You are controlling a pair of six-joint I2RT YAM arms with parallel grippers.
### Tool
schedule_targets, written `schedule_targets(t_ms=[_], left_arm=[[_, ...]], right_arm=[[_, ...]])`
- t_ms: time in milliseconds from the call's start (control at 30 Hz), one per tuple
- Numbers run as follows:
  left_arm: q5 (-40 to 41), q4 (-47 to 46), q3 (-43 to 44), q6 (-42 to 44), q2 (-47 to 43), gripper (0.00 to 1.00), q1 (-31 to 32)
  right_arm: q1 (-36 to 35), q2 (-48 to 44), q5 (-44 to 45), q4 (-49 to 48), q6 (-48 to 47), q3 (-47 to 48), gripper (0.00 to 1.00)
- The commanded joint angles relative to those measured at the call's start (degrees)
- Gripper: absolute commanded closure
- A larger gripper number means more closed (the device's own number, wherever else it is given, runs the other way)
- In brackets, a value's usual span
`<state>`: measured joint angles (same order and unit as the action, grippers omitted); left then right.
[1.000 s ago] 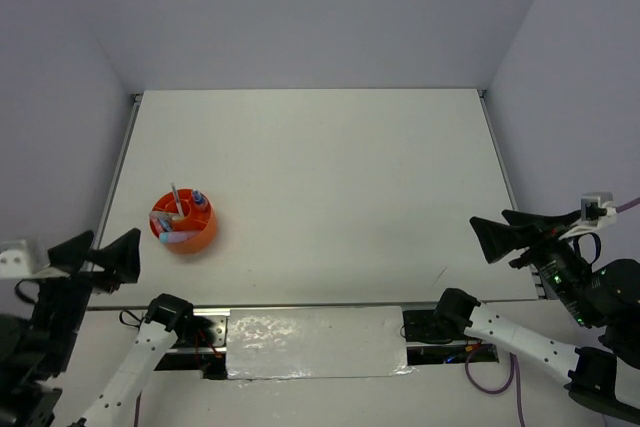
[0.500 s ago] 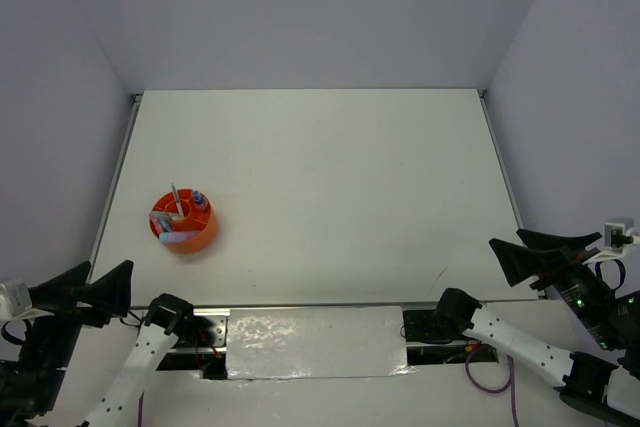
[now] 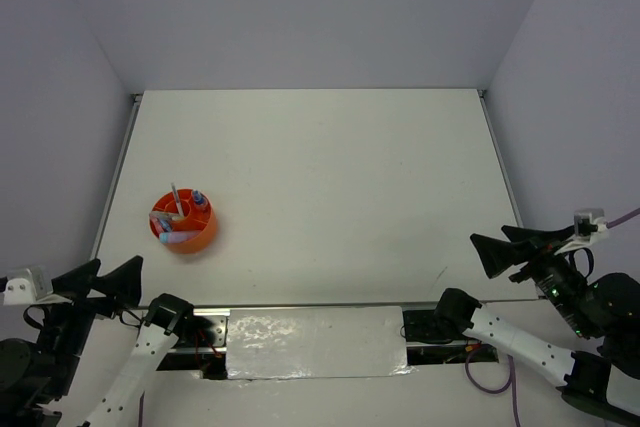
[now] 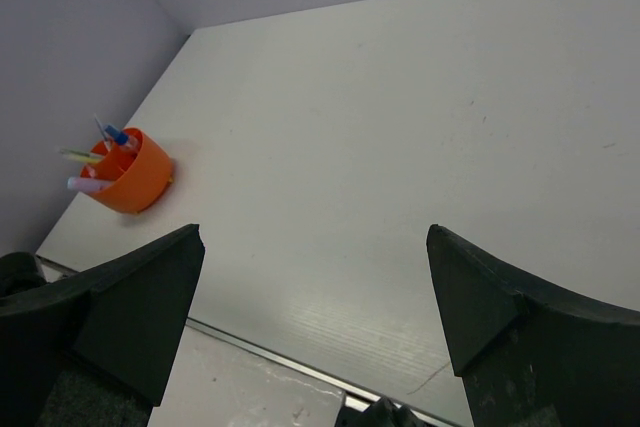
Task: Sort the stationery into containers
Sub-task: Reset both arms
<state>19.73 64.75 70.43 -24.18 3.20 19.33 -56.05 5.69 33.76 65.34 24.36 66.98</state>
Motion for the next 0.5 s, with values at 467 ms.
schedule_targets(t_ms=[467], left_arm=[[-0.83,-4.46,-2.67,0.28,-0.92,0.01,0.18]], right_arm=[[-0.20,3.80,2.80,-7.25,-0.80,-4.66,0.00]])
